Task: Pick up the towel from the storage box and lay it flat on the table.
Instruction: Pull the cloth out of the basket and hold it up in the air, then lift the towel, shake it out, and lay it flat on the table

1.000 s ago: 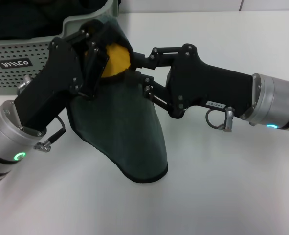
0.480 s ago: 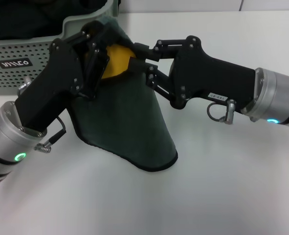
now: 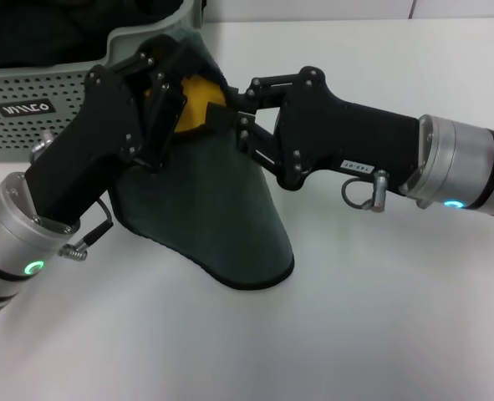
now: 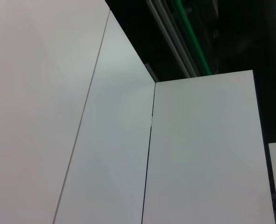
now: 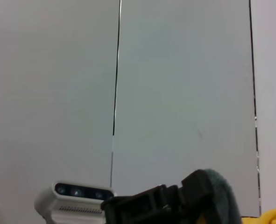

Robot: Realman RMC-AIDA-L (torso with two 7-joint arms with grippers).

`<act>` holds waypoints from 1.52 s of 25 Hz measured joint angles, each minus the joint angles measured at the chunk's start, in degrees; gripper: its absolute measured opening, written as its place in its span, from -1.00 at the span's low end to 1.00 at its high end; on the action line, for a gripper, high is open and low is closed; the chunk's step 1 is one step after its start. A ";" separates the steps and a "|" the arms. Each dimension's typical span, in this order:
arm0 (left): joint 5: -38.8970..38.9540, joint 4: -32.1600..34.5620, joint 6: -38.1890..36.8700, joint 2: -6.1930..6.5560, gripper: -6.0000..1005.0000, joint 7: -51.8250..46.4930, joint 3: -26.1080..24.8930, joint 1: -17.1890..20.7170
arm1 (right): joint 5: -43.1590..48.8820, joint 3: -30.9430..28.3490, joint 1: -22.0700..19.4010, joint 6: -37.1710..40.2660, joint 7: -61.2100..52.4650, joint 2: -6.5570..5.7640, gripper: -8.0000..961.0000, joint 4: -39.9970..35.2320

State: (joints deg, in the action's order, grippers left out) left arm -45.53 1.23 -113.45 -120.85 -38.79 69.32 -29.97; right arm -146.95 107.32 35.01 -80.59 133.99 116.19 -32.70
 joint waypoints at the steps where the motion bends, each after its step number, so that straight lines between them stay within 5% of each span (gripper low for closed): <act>1: 0.00 0.00 -0.02 0.00 -0.79 0.02 -0.06 0.00 | 0.01 0.22 0.01 0.00 -0.01 0.00 -0.73 0.01; 22: -0.33 -1.49 0.07 0.00 -0.76 -0.08 0.09 0.85 | 0.27 -1.22 1.21 -2.18 -2.72 -0.45 -0.96 -1.38; 31: 1.31 -2.20 0.54 0.00 -0.75 0.04 -0.32 5.00 | 1.99 -16.08 -3.65 -11.17 -10.24 -1.02 -0.96 -4.75; 38: 1.09 -2.19 0.95 0.00 -0.35 0.02 -0.08 6.28 | 7.22 -27.76 -3.88 -10.96 -21.27 -1.79 -0.96 -9.44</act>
State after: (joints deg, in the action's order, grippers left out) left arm -44.43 -0.96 -112.50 -120.85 -38.77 69.24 -23.69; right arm -139.73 79.56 31.14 -91.55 112.73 114.40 -42.14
